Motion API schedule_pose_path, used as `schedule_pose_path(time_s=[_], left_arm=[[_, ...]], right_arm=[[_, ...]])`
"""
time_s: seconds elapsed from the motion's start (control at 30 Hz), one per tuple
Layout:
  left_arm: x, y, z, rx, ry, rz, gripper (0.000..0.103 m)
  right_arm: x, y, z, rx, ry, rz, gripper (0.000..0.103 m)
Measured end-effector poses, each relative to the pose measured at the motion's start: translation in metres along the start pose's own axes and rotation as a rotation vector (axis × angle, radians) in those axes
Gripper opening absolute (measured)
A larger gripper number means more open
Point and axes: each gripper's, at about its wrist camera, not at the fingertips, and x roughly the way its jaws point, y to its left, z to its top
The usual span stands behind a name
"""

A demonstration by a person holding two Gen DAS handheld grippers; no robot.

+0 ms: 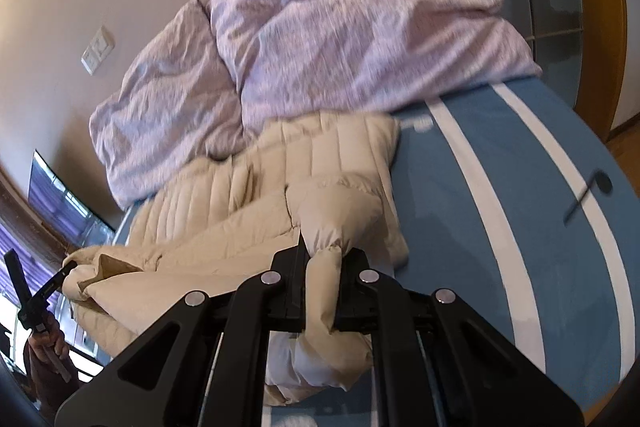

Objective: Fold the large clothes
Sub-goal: 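Lift the hem with both tools and fold it toward the collar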

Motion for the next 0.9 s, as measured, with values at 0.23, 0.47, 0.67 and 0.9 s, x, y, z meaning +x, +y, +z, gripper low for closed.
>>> schedule_pose_path(time_s=[0.23, 0.47, 0.67, 0.9], left_arm=[[0.056, -0.005, 0.05, -0.03, -0.004, 0.051, 0.009], [0.131, -0.005, 0.086, -0.067, 0.017, 0.085, 0.014], [0.19, -0.001, 0.095, -0.119, 0.038, 0.089, 0.031], [0.194, 0.007, 0.107, -0.157, -0.028, 0.072, 0.078]], right_arm=[[0.054, 0.007, 0.054, 0.012, -0.038, -0.021, 0.008], [0.125, -0.001, 0.095, 0.038, -0.041, -0.072, 0.01], [0.172, -0.01, 0.104, 0.092, -0.048, -0.068, 0.05], [0.154, -0.001, 0.107, 0.103, -0.175, 0.03, 0.075]])
